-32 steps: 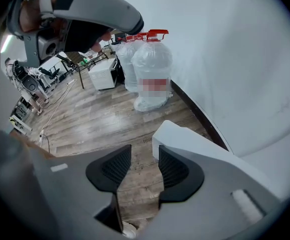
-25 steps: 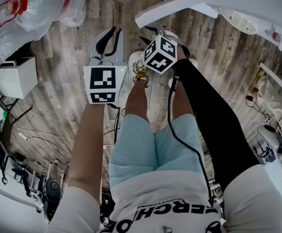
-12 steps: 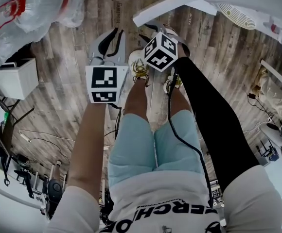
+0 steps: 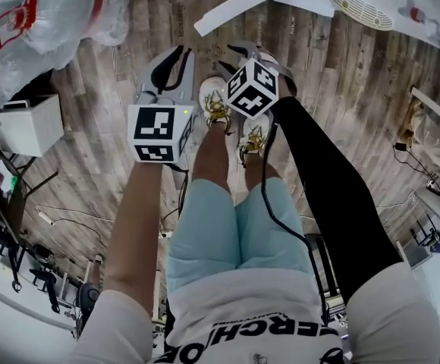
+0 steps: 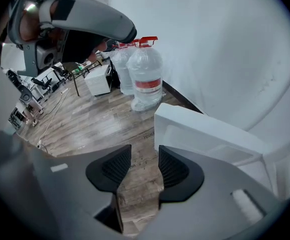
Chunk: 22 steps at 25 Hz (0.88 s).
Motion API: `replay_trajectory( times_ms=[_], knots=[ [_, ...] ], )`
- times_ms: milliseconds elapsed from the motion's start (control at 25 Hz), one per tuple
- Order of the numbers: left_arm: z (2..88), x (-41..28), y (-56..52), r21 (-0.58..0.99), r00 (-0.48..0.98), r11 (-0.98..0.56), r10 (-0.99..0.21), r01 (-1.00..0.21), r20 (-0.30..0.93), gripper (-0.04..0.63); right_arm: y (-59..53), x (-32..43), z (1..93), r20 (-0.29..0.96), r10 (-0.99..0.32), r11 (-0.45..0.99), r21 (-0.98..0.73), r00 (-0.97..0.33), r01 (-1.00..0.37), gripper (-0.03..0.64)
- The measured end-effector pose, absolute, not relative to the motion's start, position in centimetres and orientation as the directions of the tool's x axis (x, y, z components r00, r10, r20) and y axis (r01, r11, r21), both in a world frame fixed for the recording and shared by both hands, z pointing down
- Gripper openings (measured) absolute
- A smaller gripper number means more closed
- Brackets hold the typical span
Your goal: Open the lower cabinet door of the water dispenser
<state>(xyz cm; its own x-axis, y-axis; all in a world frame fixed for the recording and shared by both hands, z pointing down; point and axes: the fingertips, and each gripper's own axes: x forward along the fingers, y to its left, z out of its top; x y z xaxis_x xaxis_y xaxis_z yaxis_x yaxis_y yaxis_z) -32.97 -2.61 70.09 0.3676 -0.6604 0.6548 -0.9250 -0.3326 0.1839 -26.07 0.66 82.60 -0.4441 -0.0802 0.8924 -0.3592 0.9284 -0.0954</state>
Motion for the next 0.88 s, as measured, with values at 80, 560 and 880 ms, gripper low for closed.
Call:
replay_trajectory(
  times_ms=[80, 560, 880],
  knots=[
    [69.9, -31.4, -2.0, 0.184, 0.381, -0.351, -0.657, -0.918, 0.650, 0.060, 1.0, -24.8, 82.0, 0.887, -0.099, 0.922, -0.089, -0.451, -0.378, 0.170],
    [65.5, -21.4, 0.4, 0.137, 0.438, -0.456, -0.663, -0.879, 0.607, 0.060, 2.2, -16.0, 76.4, 0.840, -0.245, 0.853, -0.051, -0.485, -0.519, 0.170],
    [59.4, -15.1, 3.6, 0.124, 0.472, -0.498, -0.671, -0.858, 0.572, 0.060, 3.9, -9.6, 68.4, 0.773, -0.377, 0.756, -0.062, -0.510, -0.652, 0.170]
  ],
)
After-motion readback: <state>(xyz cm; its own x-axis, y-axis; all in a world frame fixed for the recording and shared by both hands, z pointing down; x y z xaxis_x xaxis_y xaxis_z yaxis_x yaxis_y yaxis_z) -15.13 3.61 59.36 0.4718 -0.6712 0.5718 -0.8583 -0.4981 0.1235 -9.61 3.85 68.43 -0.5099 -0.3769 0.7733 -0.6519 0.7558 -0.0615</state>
